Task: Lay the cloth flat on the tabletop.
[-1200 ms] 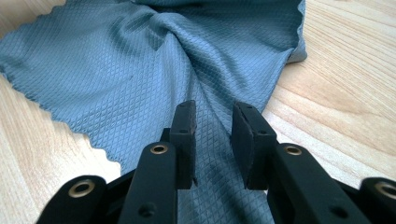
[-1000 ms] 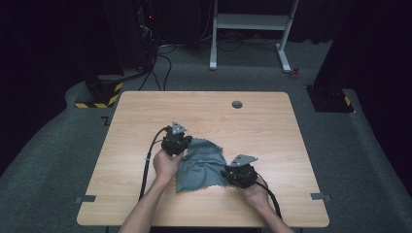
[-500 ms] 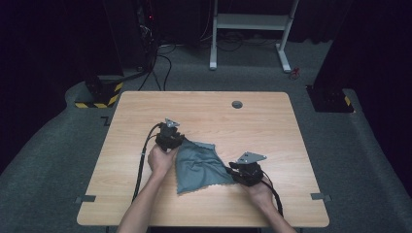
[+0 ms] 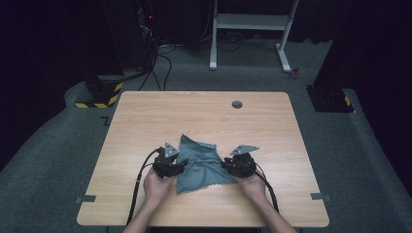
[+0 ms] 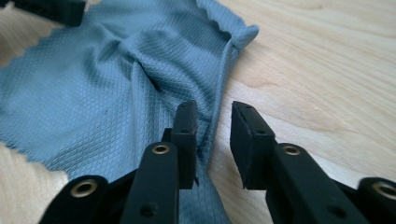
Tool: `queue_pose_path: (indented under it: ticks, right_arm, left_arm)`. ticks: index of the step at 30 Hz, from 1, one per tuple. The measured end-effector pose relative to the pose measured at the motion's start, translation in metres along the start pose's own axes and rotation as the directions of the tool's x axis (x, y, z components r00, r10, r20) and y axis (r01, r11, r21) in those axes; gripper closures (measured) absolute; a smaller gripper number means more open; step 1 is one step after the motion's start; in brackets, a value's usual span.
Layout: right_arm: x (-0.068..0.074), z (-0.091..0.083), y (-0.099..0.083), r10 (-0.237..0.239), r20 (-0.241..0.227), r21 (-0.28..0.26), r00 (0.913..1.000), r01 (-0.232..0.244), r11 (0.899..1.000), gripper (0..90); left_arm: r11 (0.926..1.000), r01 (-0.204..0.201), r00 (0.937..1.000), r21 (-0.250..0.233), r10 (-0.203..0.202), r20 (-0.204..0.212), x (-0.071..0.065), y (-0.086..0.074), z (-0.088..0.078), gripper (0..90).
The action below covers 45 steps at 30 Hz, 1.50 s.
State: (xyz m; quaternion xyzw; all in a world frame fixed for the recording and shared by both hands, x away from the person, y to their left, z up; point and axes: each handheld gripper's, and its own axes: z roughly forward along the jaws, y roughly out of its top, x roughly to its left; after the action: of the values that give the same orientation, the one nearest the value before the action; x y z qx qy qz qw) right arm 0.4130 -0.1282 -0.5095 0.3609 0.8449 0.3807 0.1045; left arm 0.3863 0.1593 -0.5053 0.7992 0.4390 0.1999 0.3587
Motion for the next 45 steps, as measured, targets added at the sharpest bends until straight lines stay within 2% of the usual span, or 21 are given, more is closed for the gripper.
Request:
queue_pose_path:
  ticks: [1,5,9,12,15,19,24,28,30,31,32,33,35,37,38,40,41,42,45]
  right_arm:
    - [0.0,0.004,0.002,-0.015,-0.001,0.021,0.9999,0.015,1.0,84.5]
    - [0.001,0.006,0.004,-0.035,0.002,0.043,0.9994,0.035,0.998,89.5]
    - [0.005,-0.001,0.015,-0.045,0.0,0.023,0.999,0.045,0.999,89.6]
    - [0.008,-0.004,0.023,-0.062,-0.007,0.012,0.9981,0.062,0.998,89.6]
    - [0.015,-0.003,0.036,-0.072,-0.029,0.005,0.997,0.072,0.997,89.5]
    - [0.028,0.007,0.05,-0.095,-0.052,0.009,0.9941,0.096,0.995,89.3]
    - [0.052,0.032,0.06,-0.14,-0.092,0.042,0.9858,0.145,0.989,88.7]
    - [0.057,0.048,0.06,-0.136,-0.128,0.079,0.9823,0.147,0.986,81.9]
    - [0.057,0.042,0.06,-0.141,-0.123,0.059,0.9823,0.149,0.987,80.0]
    - [0.056,0.036,0.06,-0.136,-0.121,0.037,0.9832,0.142,0.989,79.1]
    - [0.053,0.019,0.06,-0.13,-0.099,-0.004,0.9865,0.131,0.991,78.0]
    - [0.053,0.019,0.06,-0.13,-0.099,-0.004,0.9865,0.131,0.991,78.0]
    - [0.047,0.003,0.057,-0.137,-0.066,-0.032,0.9884,0.135,0.99,76.9]
    - [0.038,-0.008,0.051,-0.13,-0.023,-0.026,0.9913,0.129,0.991,76.4]
    - [0.025,-0.012,0.042,-0.112,0.015,-0.014,0.9935,0.113,0.994,76.1]
    - [0.019,-0.013,0.038,-0.099,0.033,-0.011,0.9945,0.1,0.995,76.2]
    - [0.011,-0.013,0.033,-0.087,0.055,-0.003,0.9947,0.087,0.996,75.9]
    - [0.0,-0.011,0.026,-0.05,0.07,0.016,0.9963,0.049,0.999,75.0]
    - [-0.011,-0.004,0.014,-0.011,0.076,0.056,0.997,0.007,0.998,66.7]
  left_arm:
    - [1.0,0.009,1.0,-0.002,-0.009,0.002,-0.001,-0.003,0.0,49.0]
    - [1.0,0.006,0.9999,-0.003,-0.006,-0.014,-0.002,-0.013,0.002,47.7]
    - [0.9998,-0.017,0.9994,0.01,0.017,-0.032,-0.003,-0.018,0.006,45.4]
    - [0.9998,-0.002,0.9998,-0.02,0.002,-0.022,-0.001,-0.022,0.006,44.7]
    - [0.9998,0.015,0.9997,-0.013,-0.015,-0.017,0.001,-0.022,0.006,42.0]
    - [0.9998,0.014,0.9997,-0.013,-0.015,-0.021,0.002,-0.022,0.007,40.8]
    - [0.9998,0.015,0.9997,-0.012,-0.015,-0.02,0.002,-0.022,0.007,40.5]
    - [0.9998,0.016,0.9997,-0.011,-0.016,-0.02,0.002,-0.022,0.006,40.3]
    - [0.9998,0.017,0.9996,-0.011,-0.017,-0.022,0.001,-0.022,0.006,40.2]
    - [0.9998,0.018,0.9996,-0.011,-0.018,-0.023,0.001,-0.022,0.006,40.2]
    - [0.9997,0.019,0.9996,-0.012,-0.02,-0.022,0.001,-0.023,0.006,40.0]
    - [0.9997,0.02,0.9995,-0.011,-0.02,-0.023,0.001,-0.023,0.006,40.0]
    - [0.9997,0.02,0.9995,-0.013,-0.02,-0.023,0.001,-0.023,0.006,39.6]
    - [0.9997,0.023,0.9995,-0.012,-0.023,-0.023,0.001,-0.023,0.006,39.4]
    - [0.9997,0.023,0.9995,-0.011,-0.023,-0.023,0.001,-0.023,0.006,39.3]
    - [0.9997,0.023,0.9995,-0.01,-0.024,-0.022,0.001,-0.023,0.006,39.3]
    - [0.9996,0.024,0.9994,-0.013,-0.024,-0.023,0.0,-0.023,0.006,39.2]
    - [0.9997,0.023,0.9995,-0.011,-0.023,-0.023,0.001,-0.023,0.006,39.1]
    - [0.9996,0.024,0.9994,-0.012,-0.024,-0.023,0.0,-0.023,0.006,39.0]
